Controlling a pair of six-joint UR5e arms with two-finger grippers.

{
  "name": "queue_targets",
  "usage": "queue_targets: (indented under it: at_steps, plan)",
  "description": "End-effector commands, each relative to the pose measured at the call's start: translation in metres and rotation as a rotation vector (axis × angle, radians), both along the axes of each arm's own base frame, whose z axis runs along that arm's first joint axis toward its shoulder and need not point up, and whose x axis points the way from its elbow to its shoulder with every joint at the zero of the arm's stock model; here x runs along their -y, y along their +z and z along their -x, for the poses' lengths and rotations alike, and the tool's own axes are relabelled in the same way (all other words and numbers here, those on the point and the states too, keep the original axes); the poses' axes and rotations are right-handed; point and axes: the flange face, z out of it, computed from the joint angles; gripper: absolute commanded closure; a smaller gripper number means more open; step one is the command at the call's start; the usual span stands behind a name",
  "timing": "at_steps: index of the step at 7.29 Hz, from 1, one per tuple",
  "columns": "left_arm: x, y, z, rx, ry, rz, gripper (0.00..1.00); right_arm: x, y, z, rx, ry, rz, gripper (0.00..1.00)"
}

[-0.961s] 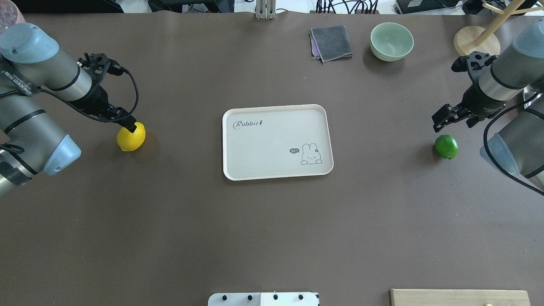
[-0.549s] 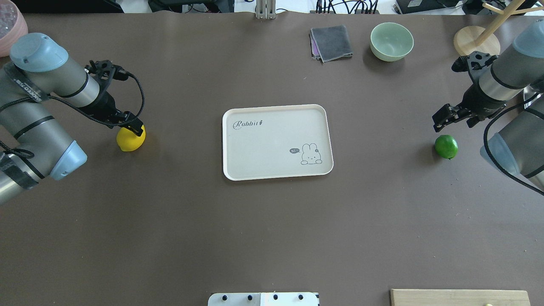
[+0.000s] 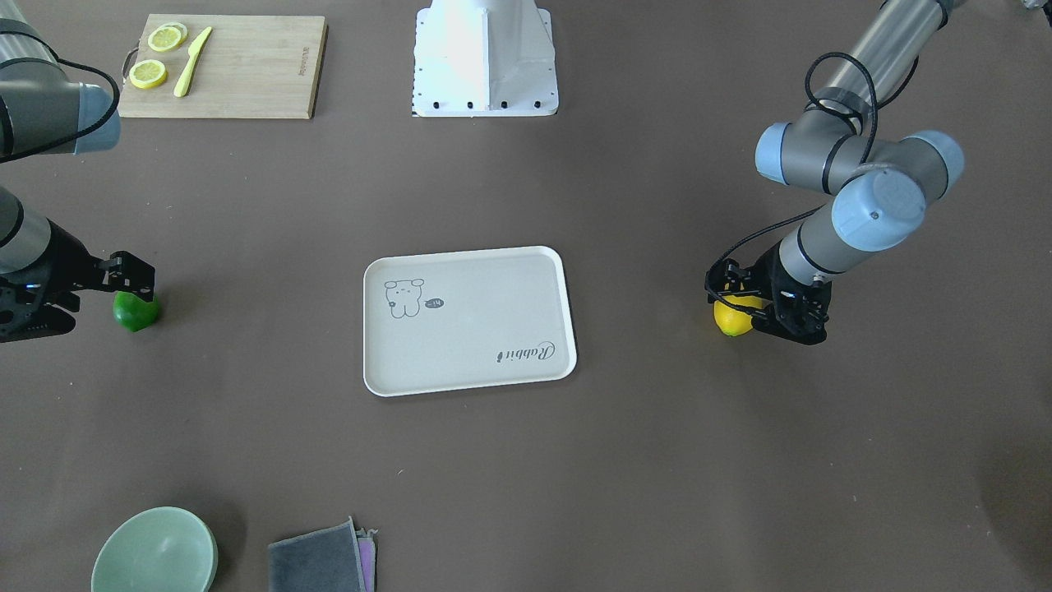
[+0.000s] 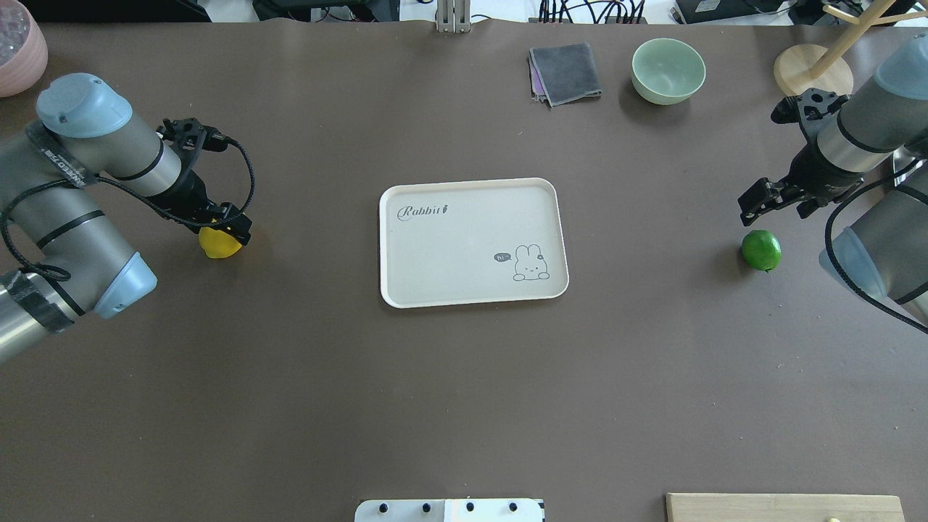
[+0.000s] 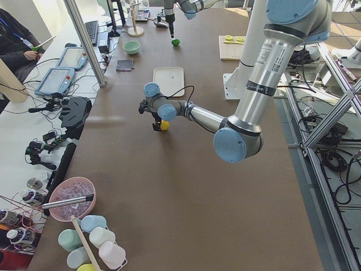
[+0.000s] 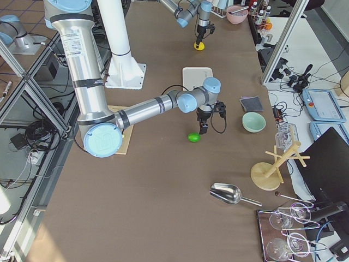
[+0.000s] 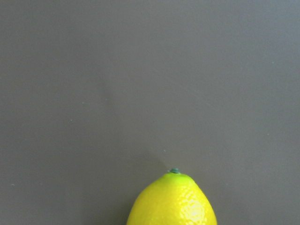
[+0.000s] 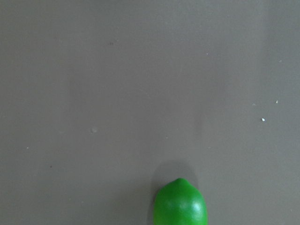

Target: Place all lemons on tray

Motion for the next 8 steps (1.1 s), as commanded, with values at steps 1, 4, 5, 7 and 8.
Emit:
queue_targets:
  at_steps: [1, 4, 5, 7, 8]
  plan:
    - [-0.001, 0.005, -0.004, 0.008, -0.003, 0.020, 0.48, 0.000, 0.000, 0.000, 0.000, 0.000, 0.000, 0.00]
    - [0.013, -0.071, -0.031, -0.049, -0.227, 0.264, 1.00, 0.000, -0.001, 0.000, 0.000, 0.003, 0.001, 0.00]
    - [0.017, -0.097, -0.038, -0.075, -0.265, 0.309, 1.00, 0.000, 0.000, 0.000, 0.000, 0.003, 0.002, 0.00]
    - [0.002, -0.146, -0.078, -0.134, -0.303, 0.397, 1.00, 0.000, 0.000, 0.000, 0.000, 0.003, 0.002, 0.00]
    - [-0.017, -0.171, -0.124, -0.164, -0.313, 0.431, 1.00, 0.000, -0.001, 0.000, 0.000, 0.003, 0.001, 0.00]
